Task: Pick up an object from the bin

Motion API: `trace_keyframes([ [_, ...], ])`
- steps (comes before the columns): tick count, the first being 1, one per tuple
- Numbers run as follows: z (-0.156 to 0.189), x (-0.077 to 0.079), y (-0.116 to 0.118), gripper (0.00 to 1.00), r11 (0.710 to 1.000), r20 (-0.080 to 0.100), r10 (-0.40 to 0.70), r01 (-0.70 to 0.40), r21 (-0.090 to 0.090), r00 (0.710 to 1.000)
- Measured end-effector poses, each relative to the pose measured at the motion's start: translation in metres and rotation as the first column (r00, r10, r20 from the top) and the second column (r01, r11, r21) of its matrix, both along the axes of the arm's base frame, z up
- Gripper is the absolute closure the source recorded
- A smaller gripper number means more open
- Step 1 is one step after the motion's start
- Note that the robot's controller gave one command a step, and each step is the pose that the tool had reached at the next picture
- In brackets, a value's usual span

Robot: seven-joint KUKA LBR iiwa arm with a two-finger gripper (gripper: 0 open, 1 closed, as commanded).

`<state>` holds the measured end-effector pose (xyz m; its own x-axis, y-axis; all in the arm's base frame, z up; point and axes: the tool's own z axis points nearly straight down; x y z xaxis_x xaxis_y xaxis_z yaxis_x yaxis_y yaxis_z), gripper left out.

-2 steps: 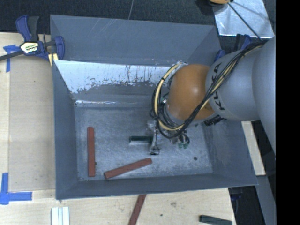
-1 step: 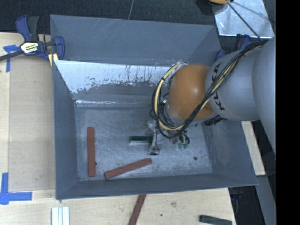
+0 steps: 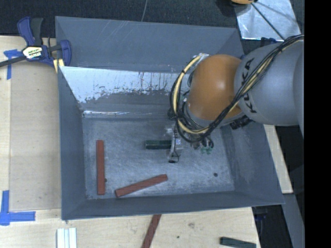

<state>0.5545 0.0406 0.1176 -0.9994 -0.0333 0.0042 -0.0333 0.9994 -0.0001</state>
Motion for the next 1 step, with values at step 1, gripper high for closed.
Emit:
trace_keyframes([
  [1,0.1037,0.0383,-0.0010,1.00,1.000,0.008,0.012,-0.012,0.000,1.000],
])
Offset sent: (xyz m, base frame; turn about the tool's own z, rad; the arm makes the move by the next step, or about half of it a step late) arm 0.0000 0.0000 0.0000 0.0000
